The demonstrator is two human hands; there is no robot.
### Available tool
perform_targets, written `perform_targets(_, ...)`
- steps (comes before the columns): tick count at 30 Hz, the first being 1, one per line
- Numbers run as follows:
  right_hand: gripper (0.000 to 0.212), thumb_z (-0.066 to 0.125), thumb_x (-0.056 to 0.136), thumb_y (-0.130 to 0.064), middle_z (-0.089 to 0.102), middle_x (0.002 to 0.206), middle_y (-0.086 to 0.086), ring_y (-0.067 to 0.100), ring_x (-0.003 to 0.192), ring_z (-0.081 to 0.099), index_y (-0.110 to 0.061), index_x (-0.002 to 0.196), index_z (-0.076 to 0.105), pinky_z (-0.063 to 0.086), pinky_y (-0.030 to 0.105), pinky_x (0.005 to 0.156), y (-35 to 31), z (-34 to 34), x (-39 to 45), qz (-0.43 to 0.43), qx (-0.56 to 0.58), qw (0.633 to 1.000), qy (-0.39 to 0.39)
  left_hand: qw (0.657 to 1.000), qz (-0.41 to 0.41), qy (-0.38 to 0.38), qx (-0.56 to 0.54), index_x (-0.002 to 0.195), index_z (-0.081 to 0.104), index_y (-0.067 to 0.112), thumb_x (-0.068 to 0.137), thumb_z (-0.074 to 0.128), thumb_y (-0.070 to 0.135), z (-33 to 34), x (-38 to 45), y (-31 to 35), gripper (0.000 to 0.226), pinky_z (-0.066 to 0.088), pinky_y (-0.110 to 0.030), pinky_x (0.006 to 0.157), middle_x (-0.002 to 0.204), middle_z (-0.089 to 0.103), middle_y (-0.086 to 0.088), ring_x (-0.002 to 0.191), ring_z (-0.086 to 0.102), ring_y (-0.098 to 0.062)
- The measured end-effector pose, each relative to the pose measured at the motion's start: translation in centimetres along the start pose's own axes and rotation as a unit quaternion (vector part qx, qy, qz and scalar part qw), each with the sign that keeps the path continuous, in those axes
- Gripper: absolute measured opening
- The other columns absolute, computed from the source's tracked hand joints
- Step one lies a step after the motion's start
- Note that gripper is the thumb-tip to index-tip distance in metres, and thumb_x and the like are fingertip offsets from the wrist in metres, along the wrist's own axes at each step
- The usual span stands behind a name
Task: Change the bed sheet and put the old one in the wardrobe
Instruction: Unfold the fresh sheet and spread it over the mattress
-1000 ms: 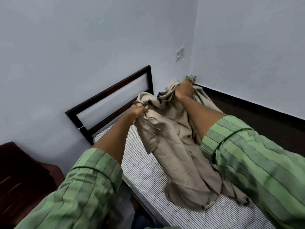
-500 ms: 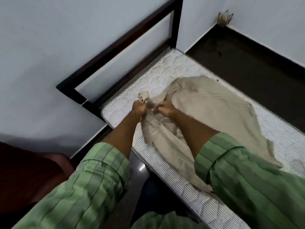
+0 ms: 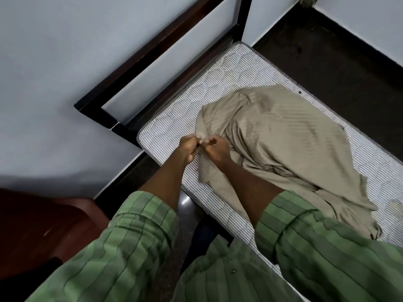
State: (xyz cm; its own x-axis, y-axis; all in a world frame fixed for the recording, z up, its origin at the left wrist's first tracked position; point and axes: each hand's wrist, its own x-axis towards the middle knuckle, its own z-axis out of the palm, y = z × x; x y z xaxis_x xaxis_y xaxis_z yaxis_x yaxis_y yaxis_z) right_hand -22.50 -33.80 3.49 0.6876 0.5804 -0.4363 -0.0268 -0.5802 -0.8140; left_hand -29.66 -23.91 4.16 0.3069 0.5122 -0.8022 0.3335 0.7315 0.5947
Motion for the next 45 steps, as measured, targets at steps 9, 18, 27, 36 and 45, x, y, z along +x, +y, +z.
perform_targets(9, 0.012, 0.064, 0.08, -0.024, 0.072, 0.088, 0.016, 0.037, 0.083, 0.073, -0.018, 0.089, 0.06, 0.061, 0.052, 0.066, 2.6, -0.1, -1.4, 0.1, 0.019, 0.994, -0.031, 0.992, -0.039, -0.101, -0.071, 0.106, 0.069, -0.005, 0.102, 0.039, -0.003, 0.4, -3.7, -1.8, 0.03, 0.059, -0.02, 0.081, 0.089, 0.076, -0.012, 0.078, 0.075, -0.013)
perform_targets(18, 0.031, 0.038, 0.096, 0.004, 0.054, 0.06, 0.009, 0.014, 0.048, 0.048, -0.011, 0.075, 0.055, 0.036, 0.019, 0.04, 1.6, -3.9, -5.8, 0.145, 0.127, 0.981, -0.02, 0.981, 0.098, -0.004, 0.165, 0.089, 0.077, 0.014, 0.079, 0.083, 0.011, 1.2, -5.1, -6.5, 0.012, 0.061, -0.03, 0.084, 0.088, 0.076, -0.004, 0.086, 0.071, -0.016)
perform_targets(27, 0.024, 0.049, 0.088, -0.008, 0.058, 0.076, 0.008, 0.025, 0.076, 0.054, -0.015, 0.064, 0.05, 0.052, 0.052, 0.077, 3.6, -4.4, -4.7, 0.074, -0.038, 0.996, 0.029, 0.927, 0.221, 0.131, 0.272, 0.075, 0.081, 0.025, 0.077, 0.085, 0.017, 2.5, -8.0, -7.2, 0.009, 0.056, -0.014, 0.073, 0.07, 0.073, 0.016, 0.07, 0.068, 0.006)
perform_targets(36, 0.023, 0.04, 0.105, -0.014, 0.061, 0.115, 0.016, 0.026, 0.097, 0.059, -0.007, 0.113, 0.059, 0.047, 0.033, 0.084, 1.3, -10.5, -5.0, 0.158, 0.166, 0.951, 0.209, 0.884, 0.084, 0.311, 0.339, 0.092, 0.078, 0.014, 0.084, 0.08, 0.018, 0.0, -9.4, -6.7, 0.009, 0.056, -0.031, 0.073, 0.101, 0.076, -0.007, 0.095, 0.073, -0.026)
perform_targets(45, 0.028, 0.045, 0.098, 0.003, 0.054, 0.067, 0.004, 0.008, 0.041, 0.055, -0.015, 0.08, 0.055, 0.04, 0.019, 0.034, -4.0, -9.2, -4.8, 0.125, 0.275, 0.953, 0.019, 0.944, 0.201, -0.075, 0.252, 0.119, 0.071, 0.017, 0.077, 0.079, 0.052, 4.0, -12.1, -6.7, 0.055, 0.058, -0.035, 0.093, 0.114, 0.074, 0.0, 0.106, 0.07, -0.016)
